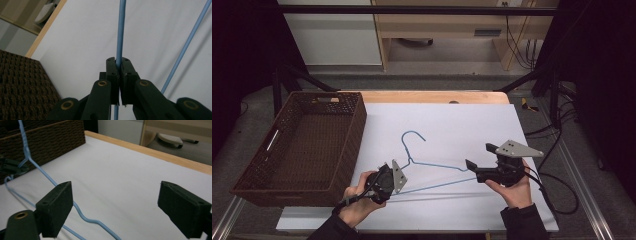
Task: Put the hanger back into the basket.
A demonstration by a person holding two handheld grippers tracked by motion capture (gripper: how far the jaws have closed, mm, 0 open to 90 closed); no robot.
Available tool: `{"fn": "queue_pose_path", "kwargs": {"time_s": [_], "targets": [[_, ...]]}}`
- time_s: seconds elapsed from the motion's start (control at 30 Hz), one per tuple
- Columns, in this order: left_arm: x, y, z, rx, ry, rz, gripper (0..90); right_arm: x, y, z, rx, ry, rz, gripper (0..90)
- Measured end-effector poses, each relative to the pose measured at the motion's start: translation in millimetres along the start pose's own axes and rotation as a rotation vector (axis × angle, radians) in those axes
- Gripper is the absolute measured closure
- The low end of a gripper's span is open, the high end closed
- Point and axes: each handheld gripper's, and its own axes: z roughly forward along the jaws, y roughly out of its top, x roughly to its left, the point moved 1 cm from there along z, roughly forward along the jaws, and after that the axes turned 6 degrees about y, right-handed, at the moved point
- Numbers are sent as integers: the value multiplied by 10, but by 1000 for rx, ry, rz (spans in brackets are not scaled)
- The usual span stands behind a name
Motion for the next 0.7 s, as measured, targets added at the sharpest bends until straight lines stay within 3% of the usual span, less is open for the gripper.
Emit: {"fn": "queue_pose_path", "kwargs": {"time_s": [0.33,0.5,0.7], "targets": [[251,52,-36,46,31,-118,867,-142,-91,-169,-17,-60,23,69],[390,180,-47,62,51,-140,867,-187,-199,-232,10,-84,28,61],[552,339,-137,45,22,-167,867,-228,-314,-220,36,-86,50,60]]}}
